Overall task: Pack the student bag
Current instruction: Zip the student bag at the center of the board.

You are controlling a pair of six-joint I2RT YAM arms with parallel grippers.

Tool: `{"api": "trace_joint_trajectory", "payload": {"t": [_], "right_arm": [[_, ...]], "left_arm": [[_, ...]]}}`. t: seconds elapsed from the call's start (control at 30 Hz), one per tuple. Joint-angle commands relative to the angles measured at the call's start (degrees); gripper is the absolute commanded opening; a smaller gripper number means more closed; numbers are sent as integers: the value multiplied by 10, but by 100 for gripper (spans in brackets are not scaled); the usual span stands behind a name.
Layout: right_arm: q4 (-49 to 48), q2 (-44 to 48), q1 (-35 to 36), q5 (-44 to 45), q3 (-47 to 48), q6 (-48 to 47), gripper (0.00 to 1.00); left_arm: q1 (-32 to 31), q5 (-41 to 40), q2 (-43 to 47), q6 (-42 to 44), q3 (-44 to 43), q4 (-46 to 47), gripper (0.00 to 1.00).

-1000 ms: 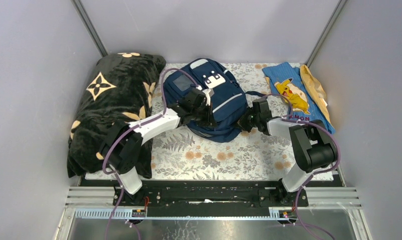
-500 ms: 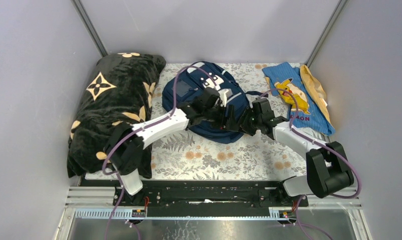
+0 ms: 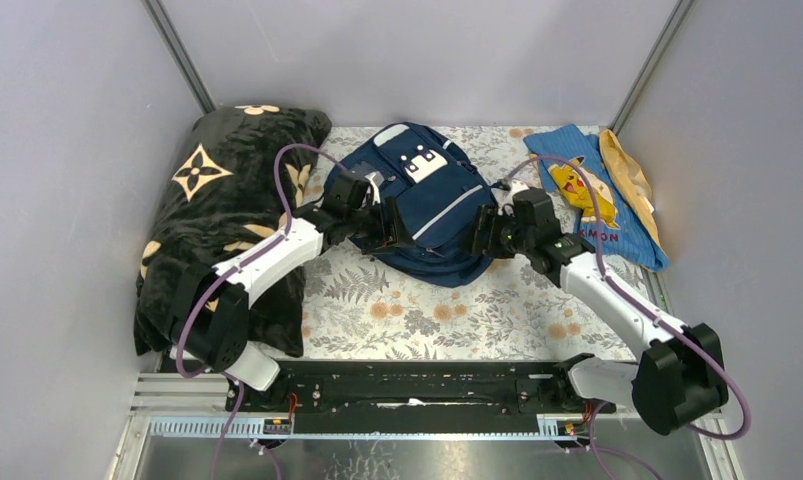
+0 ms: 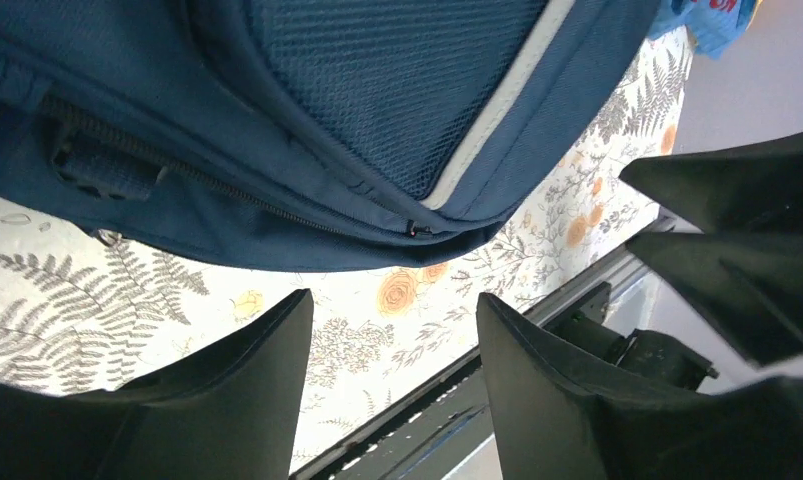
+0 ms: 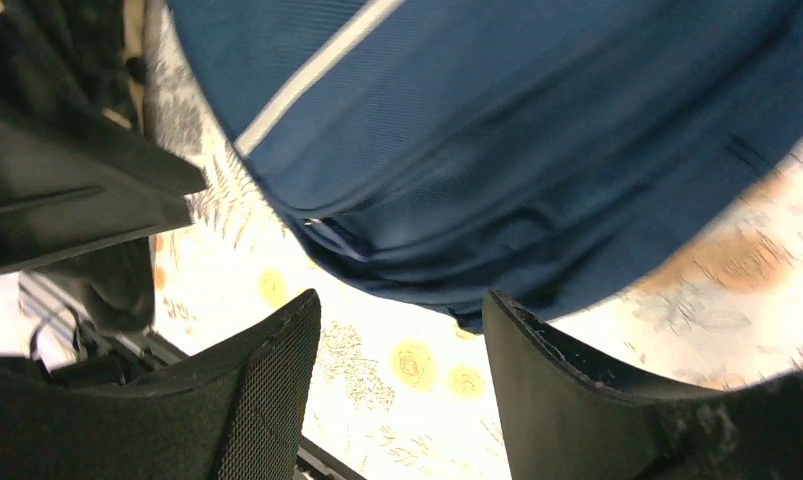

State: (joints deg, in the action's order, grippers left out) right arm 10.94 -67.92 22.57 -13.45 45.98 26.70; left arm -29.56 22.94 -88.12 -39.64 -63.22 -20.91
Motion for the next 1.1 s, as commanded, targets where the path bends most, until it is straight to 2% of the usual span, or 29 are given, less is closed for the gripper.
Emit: {"api": "trace_joint_trajectory", "payload": {"t": [0.0,0.1,0.2,0.4,0.53,0.67,0.73,0.8,0.93,1.0,1.07], "right_arm": [[-25,-51,47,-47,57,-97,67],[-91,-77,62,-53,44,-102,67],[-100,-110,77,-63,64,-123,67],[-96,-162,108,-26,81,-158,66],[-104,-180,109,-11,78,-154,64],[-104,-193,109,-10,78,-153,59],[-101,-203,111,-10,85,-157,56],[-93,-206,112,-3,88,-160,49],[-90,-196,112,14,82,-161,20],[-75,-193,111,31,83,-165,0],[-58,-185,111,46,84,-168,0]], "left_arm": [[2,-2,11,-69,25,73,68],[4,20,8,-98,58,150,70],[5,25,7,-110,65,178,70],[11,28,-25,-112,42,175,69],[11,43,-59,-100,30,177,66],[12,46,-67,-107,29,188,57],[12,37,-66,-108,27,183,42],[12,34,-67,-100,19,172,27],[12,22,-70,-91,6,147,3],[13,20,-71,-88,0,136,0],[19,24,-71,-88,0,133,0]]}}
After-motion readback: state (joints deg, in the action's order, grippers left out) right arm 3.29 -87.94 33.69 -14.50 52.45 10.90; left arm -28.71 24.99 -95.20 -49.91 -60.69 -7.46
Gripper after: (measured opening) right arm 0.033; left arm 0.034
